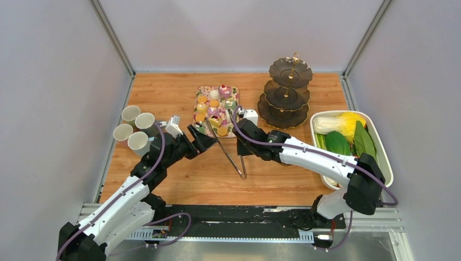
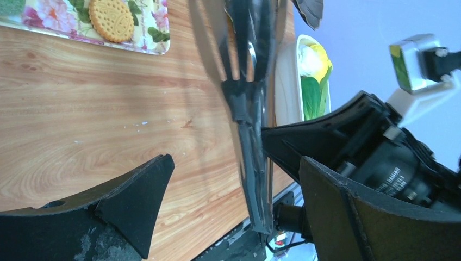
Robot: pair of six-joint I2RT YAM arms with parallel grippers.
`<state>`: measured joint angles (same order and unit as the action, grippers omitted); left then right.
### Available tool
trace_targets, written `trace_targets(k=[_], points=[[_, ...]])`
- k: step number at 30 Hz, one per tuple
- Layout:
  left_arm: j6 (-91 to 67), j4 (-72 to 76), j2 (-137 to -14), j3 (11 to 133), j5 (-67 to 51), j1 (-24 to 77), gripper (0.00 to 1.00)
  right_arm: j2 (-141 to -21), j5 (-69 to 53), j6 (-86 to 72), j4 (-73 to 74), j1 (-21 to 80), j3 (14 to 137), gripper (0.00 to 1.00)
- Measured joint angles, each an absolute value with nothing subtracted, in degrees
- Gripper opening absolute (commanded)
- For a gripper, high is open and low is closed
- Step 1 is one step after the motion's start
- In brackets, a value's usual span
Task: Serve the afternoon tea
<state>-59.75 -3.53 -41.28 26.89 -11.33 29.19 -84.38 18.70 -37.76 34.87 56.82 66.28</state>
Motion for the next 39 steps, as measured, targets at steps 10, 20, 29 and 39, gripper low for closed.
trace_targets(k=[10,20,29,39], points=[[-61.93,3.99,-48.27,26.87,-9.93,31.07,0.78,-82.67,15.51,-40.23,31.07,56.82,62.98,0.0],[-64.05,8.12,-51.51,26.87,-9.74,32.29,0.57,-82.39,14.33,-41.6,29.06,56.82,62.41,0.0],[-65.93,9.89,-52.64,26.87,-8.88,32.86,0.27,-82.24,13.69,-41.98,28.12,56.82,61.43,0.0],[-67.72,10.13,-52.77,26.87,-8.34,33.01,0.03,-81.17,13.43,-41.69,27.88,56.82,61.39,0.17]])
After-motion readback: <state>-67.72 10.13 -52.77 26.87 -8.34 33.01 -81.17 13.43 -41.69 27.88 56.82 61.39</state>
